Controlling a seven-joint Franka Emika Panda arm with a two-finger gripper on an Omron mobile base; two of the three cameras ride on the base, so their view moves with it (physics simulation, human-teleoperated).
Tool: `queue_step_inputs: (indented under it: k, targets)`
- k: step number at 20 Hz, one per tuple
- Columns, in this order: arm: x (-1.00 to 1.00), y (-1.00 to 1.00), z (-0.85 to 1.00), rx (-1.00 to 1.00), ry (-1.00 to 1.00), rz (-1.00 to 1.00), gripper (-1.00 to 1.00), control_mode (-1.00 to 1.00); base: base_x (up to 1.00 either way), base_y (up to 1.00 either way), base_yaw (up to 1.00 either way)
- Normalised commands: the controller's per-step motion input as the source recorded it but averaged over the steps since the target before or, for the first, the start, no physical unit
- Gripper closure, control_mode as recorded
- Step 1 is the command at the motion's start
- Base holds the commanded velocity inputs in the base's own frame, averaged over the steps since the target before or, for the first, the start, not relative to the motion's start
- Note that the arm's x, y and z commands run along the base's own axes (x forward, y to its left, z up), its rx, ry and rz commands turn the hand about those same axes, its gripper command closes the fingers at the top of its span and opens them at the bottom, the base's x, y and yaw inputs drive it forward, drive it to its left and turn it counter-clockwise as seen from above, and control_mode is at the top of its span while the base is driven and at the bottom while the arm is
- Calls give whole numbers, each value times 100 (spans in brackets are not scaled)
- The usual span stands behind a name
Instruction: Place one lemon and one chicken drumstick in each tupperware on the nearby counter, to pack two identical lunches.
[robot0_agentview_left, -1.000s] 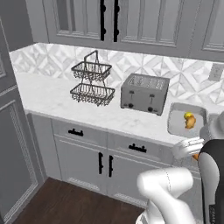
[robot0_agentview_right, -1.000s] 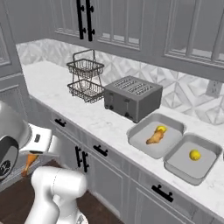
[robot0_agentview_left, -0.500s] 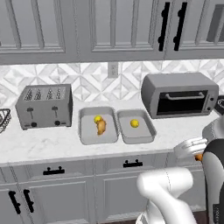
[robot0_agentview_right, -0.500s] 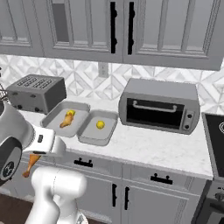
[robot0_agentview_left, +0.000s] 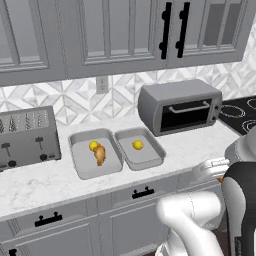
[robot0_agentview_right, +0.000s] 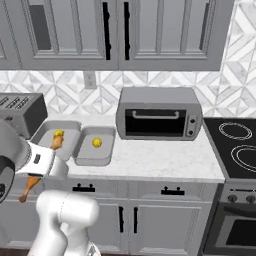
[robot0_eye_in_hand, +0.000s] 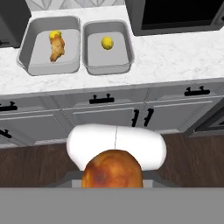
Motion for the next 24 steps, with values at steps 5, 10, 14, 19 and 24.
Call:
queue_step_inputs:
  k: [5,10,14,19,24]
  targets:
    - [0,0,0,0,0,0,100,100,55,20,4]
    - [0,0,0,0,0,0,100,100,48,6,5]
    - [0,0,0,0,0,0,100,100,14,14,1]
    - [11,1,-1,0,0,0,100,-100,0,2,0]
    - [84,16,-2,0,0,7,100,-100,0,0,0]
